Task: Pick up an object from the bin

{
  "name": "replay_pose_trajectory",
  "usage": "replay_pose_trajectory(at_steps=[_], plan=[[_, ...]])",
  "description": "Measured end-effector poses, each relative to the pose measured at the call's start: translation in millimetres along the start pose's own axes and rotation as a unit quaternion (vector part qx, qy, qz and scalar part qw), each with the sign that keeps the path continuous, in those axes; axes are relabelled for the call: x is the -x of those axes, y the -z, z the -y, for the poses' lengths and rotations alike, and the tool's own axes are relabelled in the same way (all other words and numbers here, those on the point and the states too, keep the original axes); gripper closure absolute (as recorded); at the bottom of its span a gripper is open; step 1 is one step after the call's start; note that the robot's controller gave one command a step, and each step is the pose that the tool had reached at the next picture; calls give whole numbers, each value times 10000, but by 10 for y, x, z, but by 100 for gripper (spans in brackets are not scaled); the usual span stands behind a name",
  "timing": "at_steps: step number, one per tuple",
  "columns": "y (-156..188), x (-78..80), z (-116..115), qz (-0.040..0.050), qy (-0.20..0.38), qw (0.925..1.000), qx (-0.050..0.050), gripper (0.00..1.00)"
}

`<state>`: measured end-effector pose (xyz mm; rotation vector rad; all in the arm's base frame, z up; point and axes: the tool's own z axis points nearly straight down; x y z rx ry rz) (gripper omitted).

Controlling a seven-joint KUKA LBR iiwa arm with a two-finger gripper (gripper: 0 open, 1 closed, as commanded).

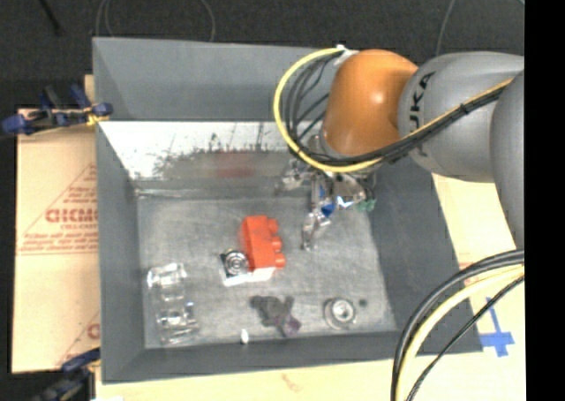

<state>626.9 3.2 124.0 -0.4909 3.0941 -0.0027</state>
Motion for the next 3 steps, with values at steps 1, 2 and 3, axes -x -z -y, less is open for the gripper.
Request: replay_pose_trajectory(at_steps=[1,2,3], plan=[[-446,-164,-611,-18,901,9959,12,0],[-446,-164,-603,-17,886,9961,15,100],[951,93,-260,26,855,9963,-12,100]])
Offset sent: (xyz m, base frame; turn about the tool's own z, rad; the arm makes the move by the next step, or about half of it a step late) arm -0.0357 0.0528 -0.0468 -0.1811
